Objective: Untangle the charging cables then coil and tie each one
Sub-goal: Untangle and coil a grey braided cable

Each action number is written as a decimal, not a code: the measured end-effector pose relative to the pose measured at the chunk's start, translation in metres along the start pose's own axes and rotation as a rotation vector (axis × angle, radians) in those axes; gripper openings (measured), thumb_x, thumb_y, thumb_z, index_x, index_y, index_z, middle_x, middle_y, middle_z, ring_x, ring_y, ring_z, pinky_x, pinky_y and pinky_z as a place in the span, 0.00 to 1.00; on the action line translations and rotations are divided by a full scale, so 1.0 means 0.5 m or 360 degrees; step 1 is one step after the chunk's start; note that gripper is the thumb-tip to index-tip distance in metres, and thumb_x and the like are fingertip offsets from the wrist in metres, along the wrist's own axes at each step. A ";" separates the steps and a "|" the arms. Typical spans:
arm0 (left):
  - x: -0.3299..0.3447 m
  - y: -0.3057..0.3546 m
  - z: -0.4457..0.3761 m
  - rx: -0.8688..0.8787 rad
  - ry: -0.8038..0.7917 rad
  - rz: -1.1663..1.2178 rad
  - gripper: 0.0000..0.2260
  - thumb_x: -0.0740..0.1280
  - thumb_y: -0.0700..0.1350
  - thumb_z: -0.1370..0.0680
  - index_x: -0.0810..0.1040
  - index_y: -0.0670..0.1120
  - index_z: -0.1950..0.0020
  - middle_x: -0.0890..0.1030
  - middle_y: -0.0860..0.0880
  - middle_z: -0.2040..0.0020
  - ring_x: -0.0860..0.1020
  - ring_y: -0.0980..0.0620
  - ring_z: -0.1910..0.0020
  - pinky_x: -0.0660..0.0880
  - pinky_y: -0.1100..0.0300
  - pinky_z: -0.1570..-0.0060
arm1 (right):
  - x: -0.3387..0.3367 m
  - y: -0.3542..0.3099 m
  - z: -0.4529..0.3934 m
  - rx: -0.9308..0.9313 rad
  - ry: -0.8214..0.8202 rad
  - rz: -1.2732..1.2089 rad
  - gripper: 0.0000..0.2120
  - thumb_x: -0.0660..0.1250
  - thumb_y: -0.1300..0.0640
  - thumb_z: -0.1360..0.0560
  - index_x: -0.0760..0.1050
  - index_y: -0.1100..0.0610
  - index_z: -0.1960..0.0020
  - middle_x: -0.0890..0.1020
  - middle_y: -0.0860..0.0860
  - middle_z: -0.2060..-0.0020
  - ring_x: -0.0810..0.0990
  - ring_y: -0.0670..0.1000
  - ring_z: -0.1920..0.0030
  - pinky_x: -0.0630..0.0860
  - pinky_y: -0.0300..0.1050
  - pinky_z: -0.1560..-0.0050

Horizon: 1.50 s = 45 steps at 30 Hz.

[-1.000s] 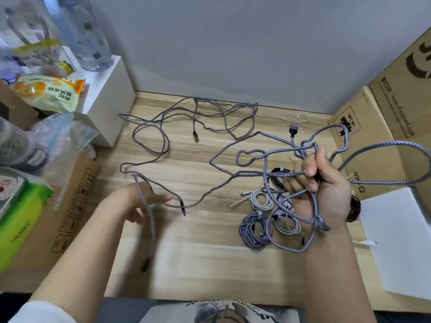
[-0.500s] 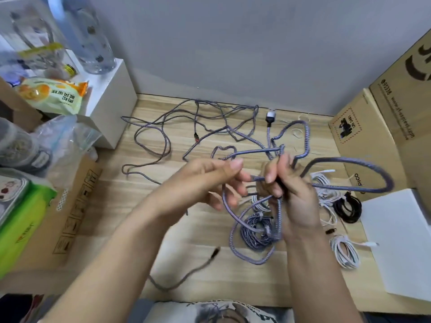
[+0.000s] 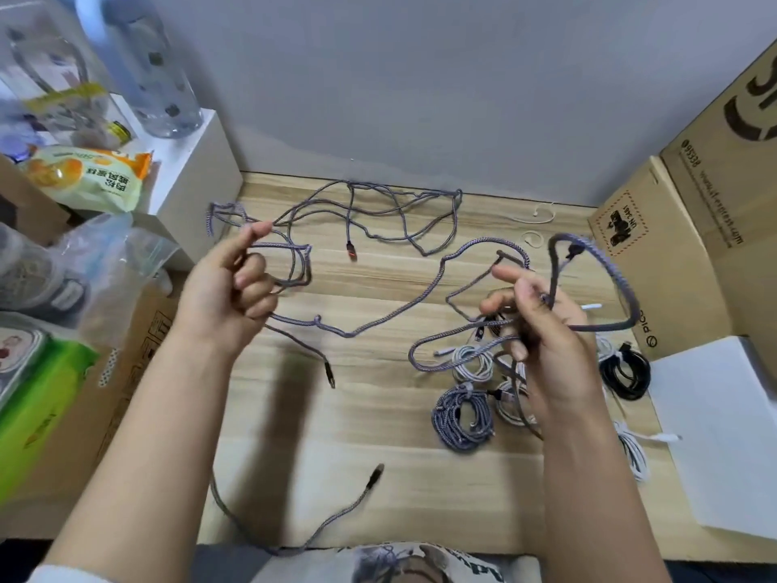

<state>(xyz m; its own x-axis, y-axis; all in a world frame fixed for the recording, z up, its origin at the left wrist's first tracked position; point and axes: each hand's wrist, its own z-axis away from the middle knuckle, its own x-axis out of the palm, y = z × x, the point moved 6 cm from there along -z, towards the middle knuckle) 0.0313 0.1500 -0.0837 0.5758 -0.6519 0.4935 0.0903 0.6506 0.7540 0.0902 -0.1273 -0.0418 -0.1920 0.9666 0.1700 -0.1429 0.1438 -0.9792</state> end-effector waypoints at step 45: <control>0.052 0.049 0.154 0.1128 0.0125 -0.2025 0.12 0.62 0.51 0.23 0.82 0.49 0.49 0.81 0.53 0.55 0.78 0.55 0.55 0.72 0.60 0.55 | 0.131 0.027 0.036 0.0460 -0.0476 0.0027 0.18 0.56 0.46 0.28 0.74 0.61 0.56 0.84 0.58 0.61 0.82 0.56 0.70 0.78 0.42 0.72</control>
<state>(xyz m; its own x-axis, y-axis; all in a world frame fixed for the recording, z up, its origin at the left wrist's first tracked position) -0.0138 0.1188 -0.0191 0.4585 -0.5912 -0.6635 0.1641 -0.6775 0.7170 0.0581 -0.0659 -0.0417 -0.4639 0.8580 0.2204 -0.3958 0.0218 -0.9181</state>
